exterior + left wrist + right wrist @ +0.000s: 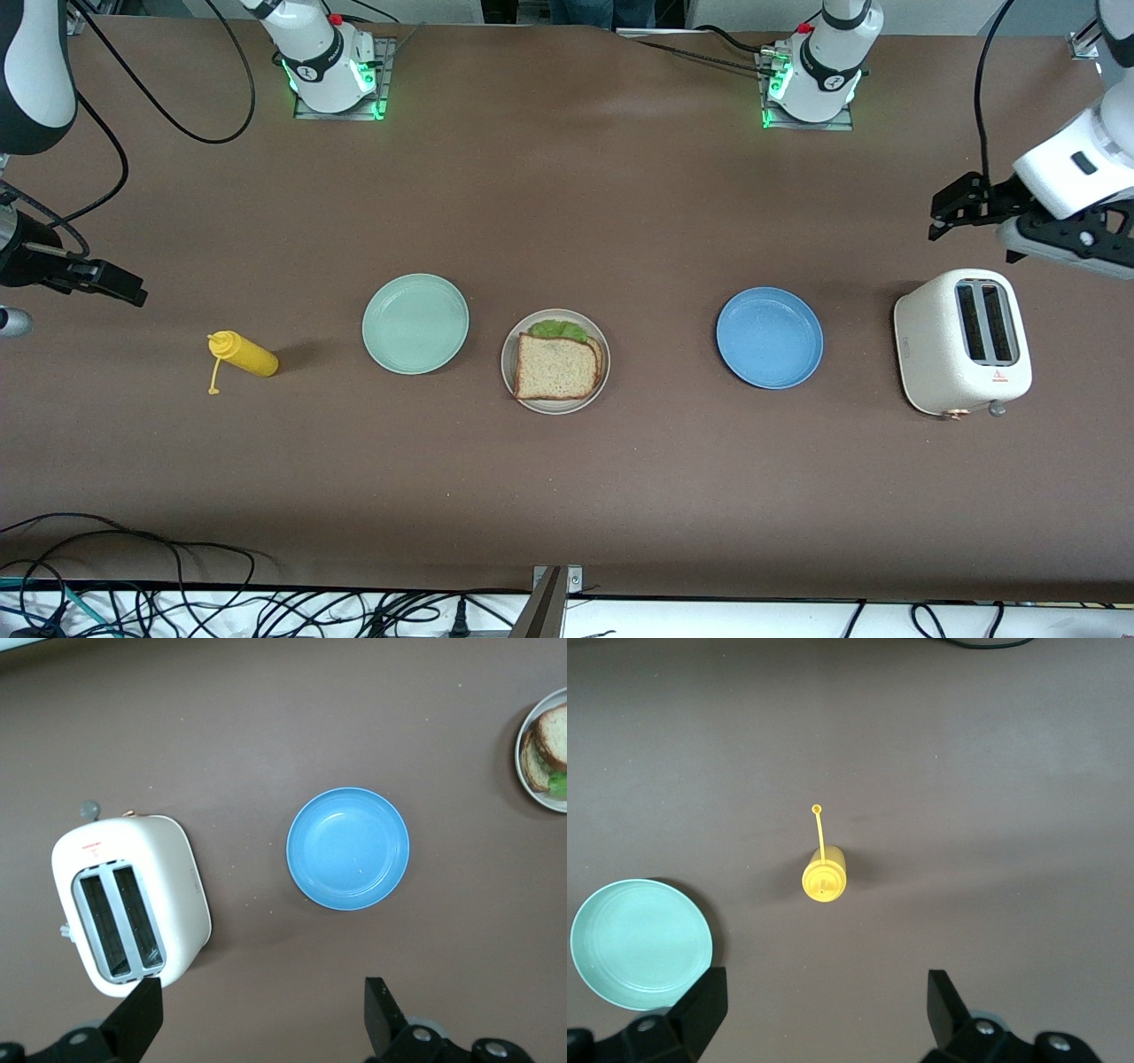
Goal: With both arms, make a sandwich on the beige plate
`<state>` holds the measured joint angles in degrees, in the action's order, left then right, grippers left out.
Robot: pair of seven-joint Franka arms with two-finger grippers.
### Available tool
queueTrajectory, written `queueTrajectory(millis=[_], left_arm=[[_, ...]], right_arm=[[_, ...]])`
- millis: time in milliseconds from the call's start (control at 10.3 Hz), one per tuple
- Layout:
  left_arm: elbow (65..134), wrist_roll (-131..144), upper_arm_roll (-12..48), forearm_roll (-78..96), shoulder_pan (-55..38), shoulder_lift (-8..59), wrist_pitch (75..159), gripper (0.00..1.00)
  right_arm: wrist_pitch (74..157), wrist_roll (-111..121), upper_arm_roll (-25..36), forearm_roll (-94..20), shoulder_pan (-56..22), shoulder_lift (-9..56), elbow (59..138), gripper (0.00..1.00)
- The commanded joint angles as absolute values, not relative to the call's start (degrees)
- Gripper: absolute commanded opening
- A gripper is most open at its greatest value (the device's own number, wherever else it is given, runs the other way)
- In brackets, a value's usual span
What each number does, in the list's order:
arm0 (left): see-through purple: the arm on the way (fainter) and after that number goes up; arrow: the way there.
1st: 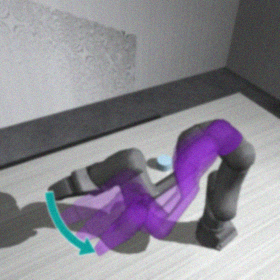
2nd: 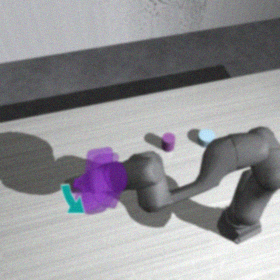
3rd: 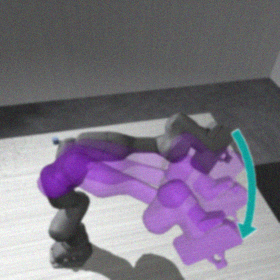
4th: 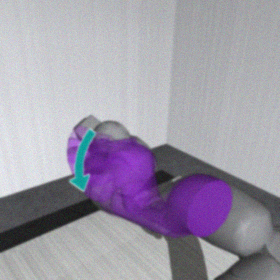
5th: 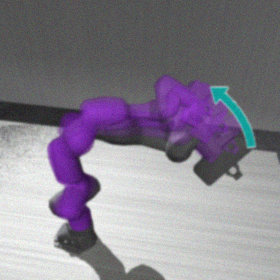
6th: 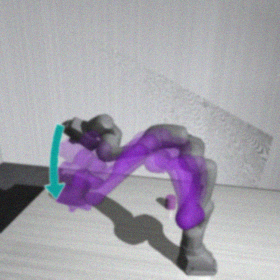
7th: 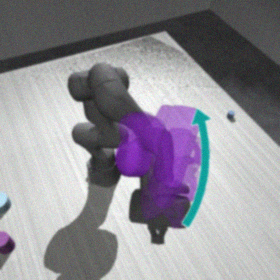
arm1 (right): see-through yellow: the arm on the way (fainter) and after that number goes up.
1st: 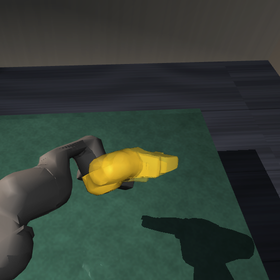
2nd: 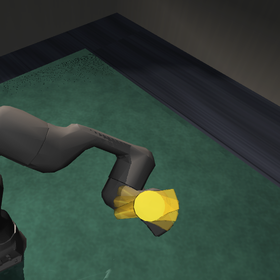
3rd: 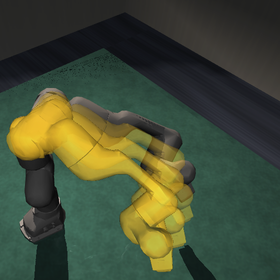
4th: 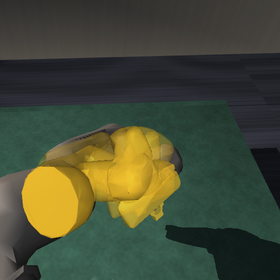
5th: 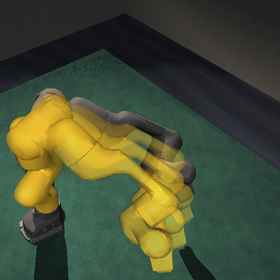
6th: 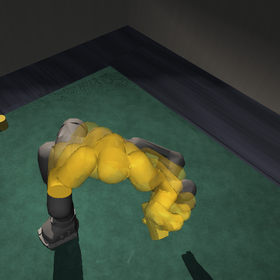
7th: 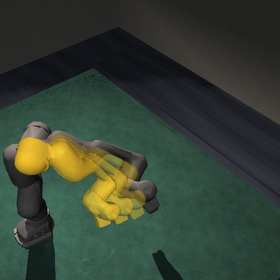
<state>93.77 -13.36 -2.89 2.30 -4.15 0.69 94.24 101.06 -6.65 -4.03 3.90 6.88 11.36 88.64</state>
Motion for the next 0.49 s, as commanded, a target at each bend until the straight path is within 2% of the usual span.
queueTrajectory(millis=[0, 389], left_arm=[[98.4, -11.9, -6.1, 5.3, -5.6, -2.4, 94.5, 1.00], [97.2, -11.1, -5.5, -2.3, -6.9, -3.0, 94.5, 1.00]], right_arm=[[103.3, -7.4, -4.8, 4.0, 7.6, 10.6, 90.3, 1.00], [104.2, -7.5, -4.7, 3.7, 7.7, 10.3, 91.4, 1.00]])
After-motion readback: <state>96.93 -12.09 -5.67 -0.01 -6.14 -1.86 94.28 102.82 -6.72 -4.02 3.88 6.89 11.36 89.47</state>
